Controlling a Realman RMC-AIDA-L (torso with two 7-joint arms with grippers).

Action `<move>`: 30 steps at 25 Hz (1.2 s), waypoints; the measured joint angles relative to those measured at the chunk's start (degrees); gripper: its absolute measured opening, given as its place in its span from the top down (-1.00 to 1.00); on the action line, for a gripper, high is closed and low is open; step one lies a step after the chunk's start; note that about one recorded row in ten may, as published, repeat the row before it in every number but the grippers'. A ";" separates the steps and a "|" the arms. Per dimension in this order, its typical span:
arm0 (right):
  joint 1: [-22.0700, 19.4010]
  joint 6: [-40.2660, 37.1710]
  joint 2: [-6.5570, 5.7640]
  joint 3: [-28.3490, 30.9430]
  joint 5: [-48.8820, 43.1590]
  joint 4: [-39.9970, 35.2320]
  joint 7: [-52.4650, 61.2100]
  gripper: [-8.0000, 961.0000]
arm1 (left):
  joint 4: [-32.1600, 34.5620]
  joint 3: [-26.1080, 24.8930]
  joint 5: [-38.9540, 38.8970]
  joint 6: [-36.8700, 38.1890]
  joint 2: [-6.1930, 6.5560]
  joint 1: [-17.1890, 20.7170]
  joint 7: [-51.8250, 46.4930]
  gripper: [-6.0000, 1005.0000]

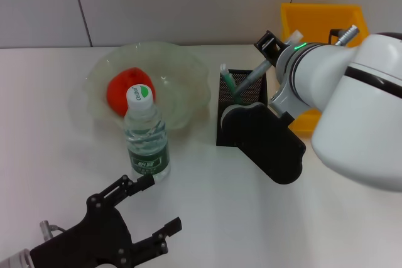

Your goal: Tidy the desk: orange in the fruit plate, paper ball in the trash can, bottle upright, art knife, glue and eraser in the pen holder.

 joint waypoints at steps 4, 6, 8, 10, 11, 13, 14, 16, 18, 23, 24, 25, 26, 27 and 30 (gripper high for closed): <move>-0.02 -1.10 0.03 -1.05 -0.05 0.32 1.22 0.59 | -0.45 0.00 0.03 0.35 0.00 0.07 0.00 -0.65; -0.09 -1.24 0.03 -1.35 -0.10 0.47 1.75 0.57 | -0.54 0.00 0.04 0.53 0.00 0.02 0.00 -0.65; -0.10 -1.34 0.03 -1.37 -0.13 0.59 2.02 0.56 | -0.54 0.00 0.04 0.58 0.00 -0.18 0.00 -0.65; 0.04 -1.58 0.06 -1.38 -0.14 0.98 2.68 0.54 | -0.54 0.00 0.04 0.58 0.00 -0.18 0.00 -0.65; 0.11 -1.70 0.07 -1.39 -0.14 1.21 3.01 0.53 | -0.54 0.00 0.04 0.58 0.00 -0.28 0.00 -0.65; 0.37 -2.06 0.08 -1.31 0.06 2.00 4.16 0.51 | -0.55 0.00 0.05 0.60 0.00 -0.35 0.00 -0.65; 0.49 -2.26 0.08 -1.09 0.32 2.52 4.85 0.45 | -0.55 0.00 0.05 0.60 0.00 -0.35 0.00 -0.65; 0.26 -2.62 0.11 0.47 1.96 5.08 6.04 0.34 | -0.55 -0.01 0.04 0.83 0.00 -0.39 0.00 -0.65; -1.29 -2.59 0.10 4.62 5.41 9.94 6.33 0.22 | -0.55 -0.01 0.04 1.28 0.07 -0.39 0.00 -0.65; -12.04 0.91 0.36 22.26 23.33 25.05 3.17 0.11 | -0.50 0.00 0.04 1.72 0.31 -0.27 0.00 -0.65; -12.04 0.91 0.36 22.26 23.33 25.05 3.17 0.08 | -0.50 0.00 0.04 1.72 0.31 -0.27 0.00 -0.65; -14.58 1.62 0.38 25.55 28.58 26.63 2.77 0.06 | -0.37 0.00 0.04 1.88 0.34 -0.13 0.00 -0.65; -17.27 2.18 0.37 29.19 34.82 27.58 1.71 0.04 | -0.26 0.00 0.04 1.97 0.34 -0.06 0.00 -0.65; -19.93 2.43 0.33 32.50 41.30 28.02 0.36 0.01 | -0.17 0.00 0.04 2.02 0.38 0.05 0.00 -0.65; -28.28 2.55 0.48 41.29 64.47 24.59 -9.11 -0.06 | -0.13 0.00 0.26 2.09 0.47 -0.04 0.00 -0.65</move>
